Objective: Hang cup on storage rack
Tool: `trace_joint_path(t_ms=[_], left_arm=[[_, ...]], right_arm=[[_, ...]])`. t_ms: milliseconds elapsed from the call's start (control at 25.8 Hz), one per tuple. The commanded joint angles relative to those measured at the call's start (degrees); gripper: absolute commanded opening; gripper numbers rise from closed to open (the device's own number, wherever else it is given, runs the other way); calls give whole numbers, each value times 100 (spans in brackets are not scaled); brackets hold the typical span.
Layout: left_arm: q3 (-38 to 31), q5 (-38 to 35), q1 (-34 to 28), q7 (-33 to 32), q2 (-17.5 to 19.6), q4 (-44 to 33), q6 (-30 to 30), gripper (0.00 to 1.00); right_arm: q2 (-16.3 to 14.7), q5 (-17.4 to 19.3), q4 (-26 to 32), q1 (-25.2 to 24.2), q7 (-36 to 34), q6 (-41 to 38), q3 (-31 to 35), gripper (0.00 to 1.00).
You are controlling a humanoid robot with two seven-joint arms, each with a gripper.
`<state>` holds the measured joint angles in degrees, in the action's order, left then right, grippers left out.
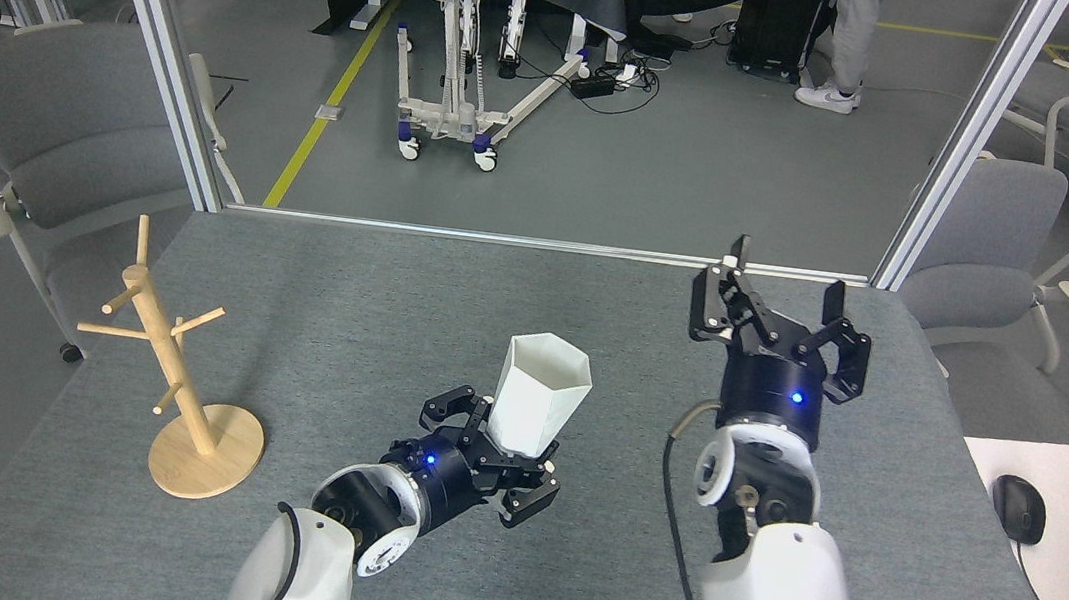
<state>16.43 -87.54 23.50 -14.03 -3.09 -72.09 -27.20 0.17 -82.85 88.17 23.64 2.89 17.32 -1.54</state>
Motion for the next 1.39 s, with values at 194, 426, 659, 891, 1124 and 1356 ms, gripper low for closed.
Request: trace_joint_path(t_ms=[194,426,659,891,1124,1356], left_arm=[[-96,0,-215,41,-25,-235,4,0],[-237,0,-680,41,98,-955,-31,0],[-518,0,-1384,49,485,-1914,-66,0],[-1362,9,-1981,155,625,-2529,-479,0],[-2197,9,-2386,340,634,-2687,-989,0],[-2663,18,-2834,542,626,-2696,-1182,0]], right_arm=[[-1089,155,-265,-1309,-43,-2699,1754,99],[-1177,120,-274,-1723,-122,-2699,1754,99],[-808,-443,-169,-2268,-333,-2699,1701,99],[-641,-680,-107,-2338,-324,-2664,1657,99],[-632,-689,-125,-2320,-306,-2708,1666,99],[-553,-724,-169,-2320,-298,-2726,1666,100]])
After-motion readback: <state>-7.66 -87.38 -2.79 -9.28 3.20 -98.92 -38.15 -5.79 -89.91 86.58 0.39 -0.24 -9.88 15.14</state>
